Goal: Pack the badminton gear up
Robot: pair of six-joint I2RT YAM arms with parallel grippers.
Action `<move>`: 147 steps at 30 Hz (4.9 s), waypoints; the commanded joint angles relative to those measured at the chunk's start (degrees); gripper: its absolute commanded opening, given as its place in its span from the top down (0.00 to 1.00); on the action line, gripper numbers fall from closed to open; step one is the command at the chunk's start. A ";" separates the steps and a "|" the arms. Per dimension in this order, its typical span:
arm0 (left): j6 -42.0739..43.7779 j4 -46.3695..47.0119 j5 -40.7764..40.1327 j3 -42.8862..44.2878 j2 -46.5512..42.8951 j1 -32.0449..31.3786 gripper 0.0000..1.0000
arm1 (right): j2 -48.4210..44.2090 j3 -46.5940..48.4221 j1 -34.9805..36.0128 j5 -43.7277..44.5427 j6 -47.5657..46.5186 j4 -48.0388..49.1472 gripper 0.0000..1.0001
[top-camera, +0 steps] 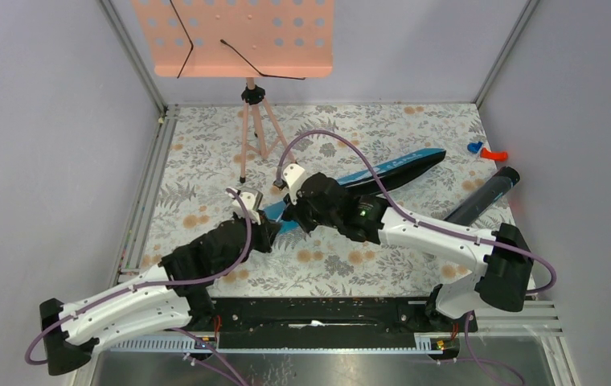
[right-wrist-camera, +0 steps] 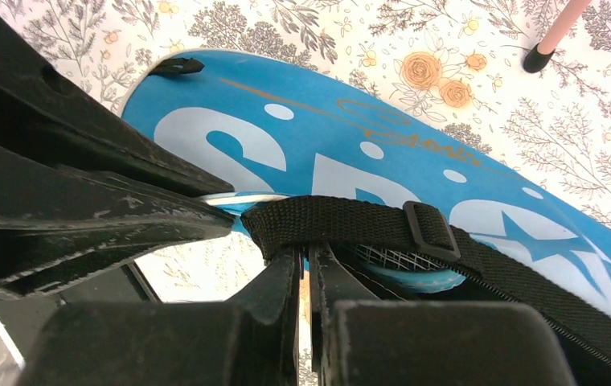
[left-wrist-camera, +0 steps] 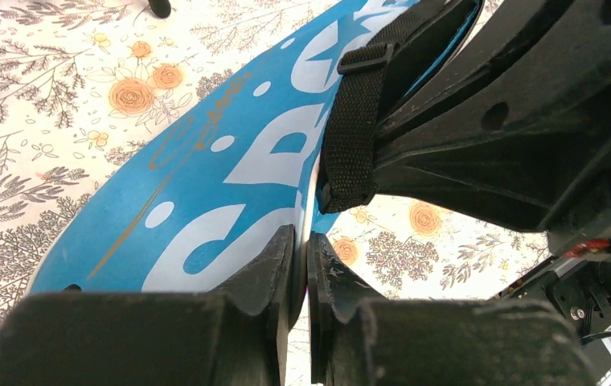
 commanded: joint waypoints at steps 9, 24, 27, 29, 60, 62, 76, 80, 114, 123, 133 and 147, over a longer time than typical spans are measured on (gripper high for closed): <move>9.40 2.59 1.00 -0.72 -2.83 0.42 1.00 | 0.40 -0.64 -8.45 4.69 -22.68 -25.36 1.00; 32.88 14.34 21.43 4.28 16.91 0.25 0.01 | -5.82 2.20 -8.46 -11.68 -9.12 -18.00 1.00; 35.45 14.32 21.66 6.37 21.18 0.25 0.02 | -6.69 1.91 -8.52 -14.78 -8.89 -18.05 1.00; 36.24 14.51 22.05 7.27 23.63 0.20 0.06 | -7.10 1.69 -8.48 -15.97 -8.62 -18.09 1.00; 42.13 19.75 23.41 2.24 20.90 0.14 1.00 | -12.37 -1.67 -18.39 -30.95 2.35 -22.56 0.98; 42.49 19.69 24.35 2.47 20.46 0.08 1.00 | -11.82 -3.31 -18.39 -29.65 2.47 -20.56 0.90; 44.68 18.66 26.71 3.74 21.44 -1.26 1.00 | -14.74 -10.28 -18.15 -28.01 3.10 -8.65 0.68; 44.32 18.66 25.44 4.27 21.64 -1.25 1.00 | -14.54 -10.72 -17.27 -28.27 2.70 -9.81 0.65; 36.29 13.61 16.14 -1.22 12.44 -1.42 1.00 | -11.78 -6.41 -20.41 11.94 -6.71 -26.37 1.00; 29.46 13.11 18.46 -3.14 2.66 -1.42 1.00 | -7.68 -5.02 -31.87 8.71 -12.79 -18.07 1.00; 23.48 9.14 15.10 -5.63 -6.68 -1.42 1.00 | 4.07 3.57 -46.49 7.78 -23.27 -14.30 1.00; 24.55 7.72 11.69 -3.90 -4.02 -1.42 1.00 | 22.41 22.27 -63.37 1.98 -38.55 -10.06 1.00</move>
